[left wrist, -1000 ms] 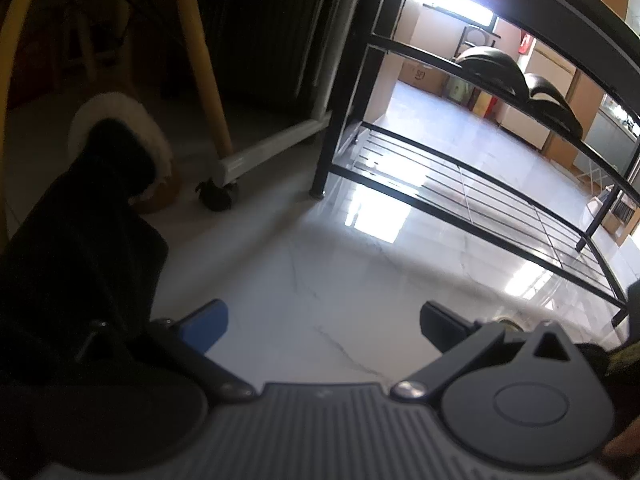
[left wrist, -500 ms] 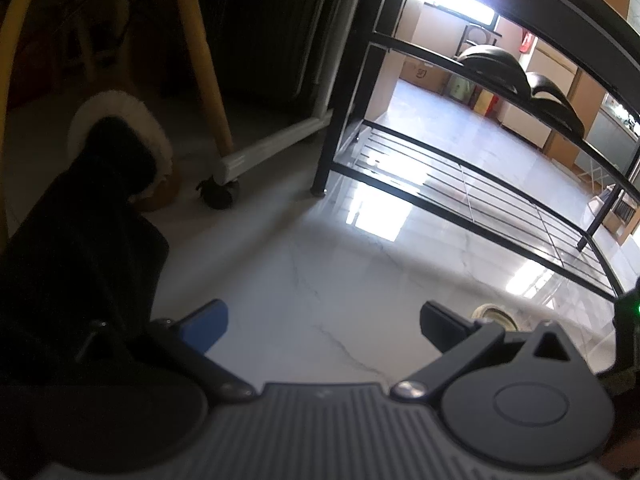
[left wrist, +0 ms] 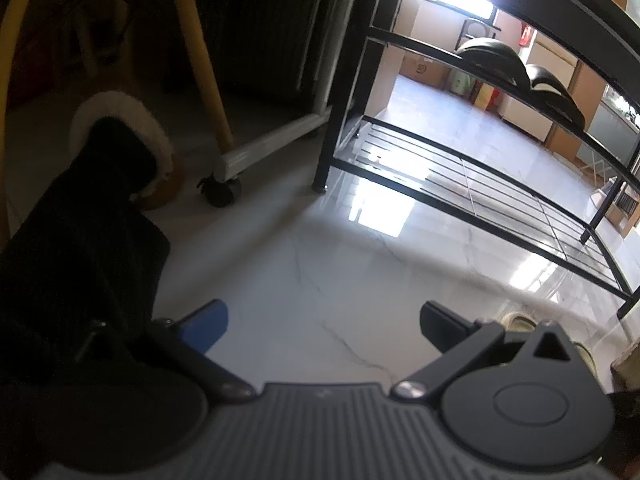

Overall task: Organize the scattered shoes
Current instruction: 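Lower the right gripper between the two slides, one finger in each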

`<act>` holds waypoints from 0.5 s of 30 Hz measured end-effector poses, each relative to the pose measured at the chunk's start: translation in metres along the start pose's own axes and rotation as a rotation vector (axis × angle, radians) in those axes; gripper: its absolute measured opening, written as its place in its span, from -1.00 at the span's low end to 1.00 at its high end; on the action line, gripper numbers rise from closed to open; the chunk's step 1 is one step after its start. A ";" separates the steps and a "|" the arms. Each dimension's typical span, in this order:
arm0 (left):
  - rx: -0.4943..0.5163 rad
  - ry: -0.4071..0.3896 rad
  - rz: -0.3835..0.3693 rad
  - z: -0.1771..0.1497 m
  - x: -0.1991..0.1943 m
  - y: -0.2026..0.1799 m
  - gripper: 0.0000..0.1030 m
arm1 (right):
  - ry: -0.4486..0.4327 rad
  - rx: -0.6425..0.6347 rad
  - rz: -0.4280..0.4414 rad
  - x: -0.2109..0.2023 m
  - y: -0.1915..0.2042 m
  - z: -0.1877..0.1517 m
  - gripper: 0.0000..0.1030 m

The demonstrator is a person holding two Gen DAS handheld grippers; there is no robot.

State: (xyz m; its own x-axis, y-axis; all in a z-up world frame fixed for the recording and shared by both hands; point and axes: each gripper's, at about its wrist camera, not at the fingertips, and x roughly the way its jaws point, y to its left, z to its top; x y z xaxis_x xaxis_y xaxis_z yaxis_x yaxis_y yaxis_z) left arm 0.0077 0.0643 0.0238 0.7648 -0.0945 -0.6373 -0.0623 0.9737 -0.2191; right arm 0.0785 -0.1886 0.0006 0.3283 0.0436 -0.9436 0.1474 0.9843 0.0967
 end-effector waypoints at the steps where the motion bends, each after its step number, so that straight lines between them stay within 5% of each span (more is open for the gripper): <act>1: 0.000 0.001 0.001 0.000 0.000 0.000 0.99 | 0.003 0.000 0.002 0.000 0.000 0.000 1.00; 5: -0.006 0.003 0.004 0.000 0.000 0.001 0.99 | -0.010 0.006 0.027 -0.017 -0.002 0.002 1.00; 10: -0.007 0.006 0.007 0.000 0.002 0.001 0.99 | -0.138 0.008 0.135 -0.064 -0.016 -0.001 1.00; 15: -0.005 0.011 0.008 -0.001 0.003 0.000 0.99 | -0.192 -0.075 0.124 -0.083 -0.042 -0.036 1.00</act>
State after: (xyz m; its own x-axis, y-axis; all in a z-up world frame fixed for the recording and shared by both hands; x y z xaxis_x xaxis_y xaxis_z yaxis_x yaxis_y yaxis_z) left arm 0.0096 0.0641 0.0212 0.7573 -0.0885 -0.6471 -0.0717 0.9735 -0.2170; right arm 0.0119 -0.2278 0.0631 0.5116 0.1390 -0.8479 0.0271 0.9837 0.1776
